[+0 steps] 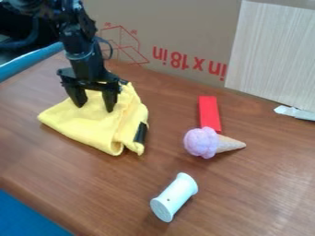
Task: Remove the cloth from the top
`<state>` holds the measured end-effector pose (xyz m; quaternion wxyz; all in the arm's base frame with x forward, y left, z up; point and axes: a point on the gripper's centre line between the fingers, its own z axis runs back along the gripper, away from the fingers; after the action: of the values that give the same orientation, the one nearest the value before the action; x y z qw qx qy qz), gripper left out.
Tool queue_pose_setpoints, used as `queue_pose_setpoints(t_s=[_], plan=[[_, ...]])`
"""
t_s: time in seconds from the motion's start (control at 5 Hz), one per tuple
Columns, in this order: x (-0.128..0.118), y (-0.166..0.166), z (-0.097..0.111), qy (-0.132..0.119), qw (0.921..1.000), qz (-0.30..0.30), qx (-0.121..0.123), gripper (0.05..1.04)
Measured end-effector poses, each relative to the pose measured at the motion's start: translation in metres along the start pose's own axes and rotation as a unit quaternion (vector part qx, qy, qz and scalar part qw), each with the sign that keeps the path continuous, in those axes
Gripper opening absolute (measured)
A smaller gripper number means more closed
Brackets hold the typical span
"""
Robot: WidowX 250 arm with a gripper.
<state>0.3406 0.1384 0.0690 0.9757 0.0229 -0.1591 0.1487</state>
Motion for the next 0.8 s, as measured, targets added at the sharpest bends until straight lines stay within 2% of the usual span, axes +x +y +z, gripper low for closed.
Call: queue_pose_setpoints(t_s=[0.4,0.6,0.8], plan=[[0.049,0.004,-0.009,-0.011,0.998,0.062,0.008,1.001],[0.068,-0.002,-0.009,-0.014,0.9967,0.08,0.002,1.001],[0.071,0.0,-0.013,-0.014,0.9962,0.085,0.008,1.001]])
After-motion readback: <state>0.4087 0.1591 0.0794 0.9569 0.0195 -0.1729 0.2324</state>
